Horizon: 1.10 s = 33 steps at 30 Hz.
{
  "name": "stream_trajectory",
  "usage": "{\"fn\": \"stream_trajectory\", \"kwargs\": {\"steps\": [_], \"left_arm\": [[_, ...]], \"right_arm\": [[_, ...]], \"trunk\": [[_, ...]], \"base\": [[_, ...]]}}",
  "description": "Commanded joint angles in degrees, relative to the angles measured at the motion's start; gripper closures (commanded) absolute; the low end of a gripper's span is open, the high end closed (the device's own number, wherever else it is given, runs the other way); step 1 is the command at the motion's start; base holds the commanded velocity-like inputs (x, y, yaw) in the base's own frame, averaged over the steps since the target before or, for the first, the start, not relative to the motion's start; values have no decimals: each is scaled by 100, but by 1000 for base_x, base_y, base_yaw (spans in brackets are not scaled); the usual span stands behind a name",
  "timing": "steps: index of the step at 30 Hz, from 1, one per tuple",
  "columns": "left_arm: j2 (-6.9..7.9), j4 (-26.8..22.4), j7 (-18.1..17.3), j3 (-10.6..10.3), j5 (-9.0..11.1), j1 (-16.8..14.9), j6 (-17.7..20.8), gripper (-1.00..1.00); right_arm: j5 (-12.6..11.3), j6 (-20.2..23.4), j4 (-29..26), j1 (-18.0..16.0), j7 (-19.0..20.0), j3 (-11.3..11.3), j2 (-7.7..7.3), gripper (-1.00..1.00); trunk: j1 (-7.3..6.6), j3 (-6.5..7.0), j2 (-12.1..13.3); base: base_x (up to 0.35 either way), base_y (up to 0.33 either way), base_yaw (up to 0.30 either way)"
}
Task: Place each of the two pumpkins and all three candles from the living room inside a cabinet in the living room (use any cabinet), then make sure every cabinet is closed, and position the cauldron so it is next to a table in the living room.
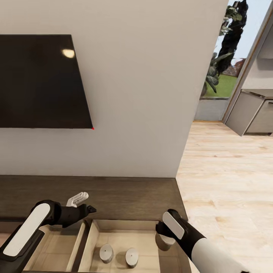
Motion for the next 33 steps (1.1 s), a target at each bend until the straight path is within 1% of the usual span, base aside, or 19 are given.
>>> {"fn": "stream_trajectory", "kwargs": {"steps": [1, 4, 7, 9, 11, 14, 17, 22, 25, 31, 33], "left_arm": [[3, -12, 58, -8, 63, -6, 0, -100], [6, -23, 52, -9, 78, -3, 0, -100], [9, -44, 44, -9, 102, -3, 0, -100], [10, -72, 38, -9, 154, -1, 1, -100], [12, -86, 31, -7, 253, -1, 2, -100], [24, -88, 27, 16, 484, 0, 7, -100], [32, -89, 22, 30, 653, 0, 9, -100], [29, -87, 20, 57, 878, 0, 8, -100], [29, -82, 17, 60, 962, 0, 8, -100], [20, -81, 5, 70, 1000, 0, 9, -100], [25, -82, 3, 82, 1137, 0, 9, -100]], "right_arm": [[134, -61, 23, -7, -43, 29, 60, 100], [314, -187, 56, -7, -39, 44, 137, 100], [363, -222, 58, -5, -30, 63, 157, 100], [381, -235, 56, -6, -22, 71, 163, 100], [396, -241, 56, -4, -19, 77, 166, 100], [407, -244, 54, -5, -13, 83, 167, 100], [409, -244, 54, -7, -6, 84, 163, 100], [418, -245, 47, -8, 0, 90, 162, 100], [419, -248, 46, -9, 12, 93, 159, 100], [426, -298, 46, -8, 51, 94, 165, 100], [431, -388, 46, -7, 53, 94, 165, 100]], "trunk": [[23, -25, -46], [89, -79, -166], [155, -132, -287], [199, -168, -367], [243, -204, -447], [308, -258, -567], [374, -312, -688], [484, -402, -888], [550, -456, -1009], [682, -563, -1249], [726, -599, -1329]], "base": [[0, 0, 0], [0, 0, 0], [0, 0, 0], [0, 0, 0], [0, 0, 0], [0, 0, 0], [0, 0, 0], [0, 0, 0], [0, 0, 0], [0, 0, 0], [0, 0, 0]]}}
